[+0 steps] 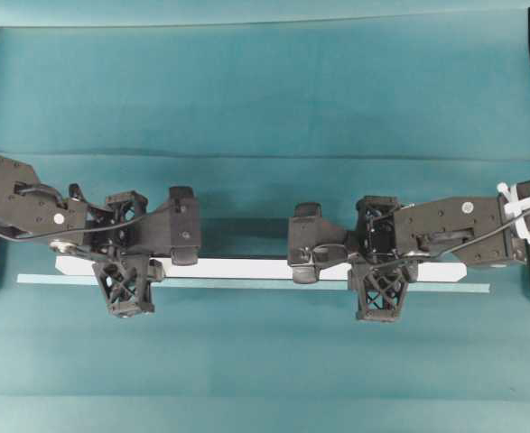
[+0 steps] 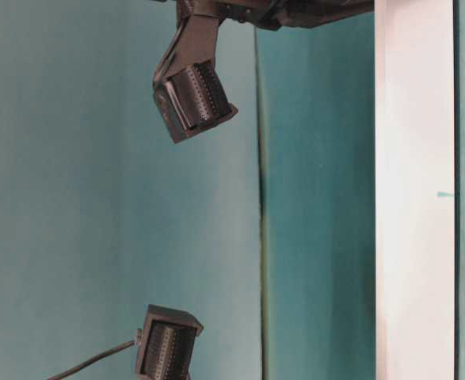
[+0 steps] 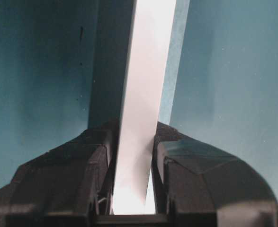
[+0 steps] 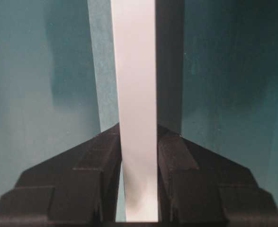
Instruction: Lift a wooden board with both hands.
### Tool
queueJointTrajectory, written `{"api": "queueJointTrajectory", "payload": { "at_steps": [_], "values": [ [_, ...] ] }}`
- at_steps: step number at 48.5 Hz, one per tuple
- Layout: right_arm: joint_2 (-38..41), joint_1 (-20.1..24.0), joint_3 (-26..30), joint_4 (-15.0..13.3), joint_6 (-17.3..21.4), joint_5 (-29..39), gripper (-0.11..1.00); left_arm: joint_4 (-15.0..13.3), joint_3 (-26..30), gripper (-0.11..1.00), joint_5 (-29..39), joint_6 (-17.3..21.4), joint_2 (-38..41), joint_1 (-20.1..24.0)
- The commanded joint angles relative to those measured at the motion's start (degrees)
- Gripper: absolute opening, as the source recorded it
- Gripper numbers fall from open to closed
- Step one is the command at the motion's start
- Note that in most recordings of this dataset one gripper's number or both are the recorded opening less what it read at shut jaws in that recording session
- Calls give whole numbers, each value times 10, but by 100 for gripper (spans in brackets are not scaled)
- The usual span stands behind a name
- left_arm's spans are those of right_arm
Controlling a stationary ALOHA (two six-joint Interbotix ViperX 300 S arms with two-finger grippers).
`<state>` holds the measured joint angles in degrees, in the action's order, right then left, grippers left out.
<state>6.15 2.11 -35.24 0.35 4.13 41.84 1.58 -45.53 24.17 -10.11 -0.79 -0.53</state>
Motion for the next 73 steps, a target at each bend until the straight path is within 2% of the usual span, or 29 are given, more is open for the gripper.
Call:
{"api": "queueJointTrajectory", "payload": {
  "at_steps": [1, 7, 17, 48, 51, 58, 60, 62, 68, 73],
  "values": [
    [4, 4, 0, 3, 1, 2, 22, -3, 3, 18, -14, -2, -3, 4],
    [4, 5, -4, 4, 2, -6, 22, -3, 2, 18, -27, 0, -3, 3],
    [1, 4, -14, 4, 3, -61, 22, -3, 0, 18, -25, 0, -1, 2],
    [0, 1, -20, 4, 2, -74, 23, -3, -8, 18, -12, 2, -2, -9],
    [-1, 1, -21, 3, 3, -74, 32, -3, -9, 18, -12, 2, -3, -9],
    [0, 0, -18, 4, 9, -60, 73, -3, -8, 18, -16, 1, -4, -10],
    [0, 0, -18, 4, 11, -52, 83, -3, -8, 23, -16, 0, -4, -10],
    [0, 1, -18, 4, 13, -50, 88, -1, -8, 33, -17, -1, -4, -10],
    [-1, 1, -18, 3, 20, -54, 89, -3, -6, 70, -21, -1, -4, -11],
    [-1, 1, -18, 4, 22, -62, 90, -3, -2, 94, -23, -1, -4, -11]
  ]
}}
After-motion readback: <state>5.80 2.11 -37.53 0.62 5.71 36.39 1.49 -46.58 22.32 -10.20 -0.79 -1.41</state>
